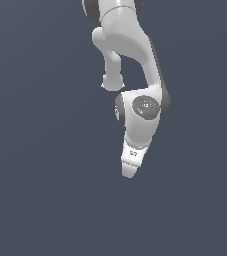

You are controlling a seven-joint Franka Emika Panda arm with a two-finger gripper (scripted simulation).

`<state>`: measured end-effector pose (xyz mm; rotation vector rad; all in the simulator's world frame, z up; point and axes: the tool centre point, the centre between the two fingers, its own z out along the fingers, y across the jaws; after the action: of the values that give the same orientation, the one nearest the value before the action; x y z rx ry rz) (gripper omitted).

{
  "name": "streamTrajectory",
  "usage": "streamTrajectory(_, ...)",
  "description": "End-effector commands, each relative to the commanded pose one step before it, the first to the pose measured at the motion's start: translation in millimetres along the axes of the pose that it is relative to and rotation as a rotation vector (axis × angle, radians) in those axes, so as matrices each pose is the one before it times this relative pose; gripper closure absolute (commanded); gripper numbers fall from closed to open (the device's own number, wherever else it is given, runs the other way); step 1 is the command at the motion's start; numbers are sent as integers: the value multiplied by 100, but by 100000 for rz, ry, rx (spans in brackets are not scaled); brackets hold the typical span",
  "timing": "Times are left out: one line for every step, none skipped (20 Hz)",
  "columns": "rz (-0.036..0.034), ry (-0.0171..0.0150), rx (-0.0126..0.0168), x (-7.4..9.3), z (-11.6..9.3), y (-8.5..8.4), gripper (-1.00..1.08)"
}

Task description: Pick up the object and move it to a goal position.

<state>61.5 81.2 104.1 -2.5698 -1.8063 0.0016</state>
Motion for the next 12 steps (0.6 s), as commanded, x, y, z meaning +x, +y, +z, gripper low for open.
streamTrajectory(43, 14, -91, -593, -632, -361, 108)
streamTrajectory(17, -64, -21, -298, -294, -199, 108)
streamTrajectory(0, 0, 0, -326, -332, -222, 108)
streamTrajectory(0, 0, 0, -356, -363, -243, 108)
streamTrajectory(0, 0, 0, -388, -395, -264, 108)
streamTrajectory(0, 0, 0, -419, -428, -285, 108)
streamTrajectory(18, -64, -20, -453, -454, -304, 108)
streamTrajectory(0, 0, 0, -483, -493, -328, 108)
streamTrajectory(0, 0, 0, -515, -527, -349, 108)
streamTrajectory(15, -44, -13, -549, -556, -368, 108)
streamTrajectory(0, 0, 0, -576, -592, -390, 108)
streamTrajectory(0, 0, 0, -584, -600, -395, 108)
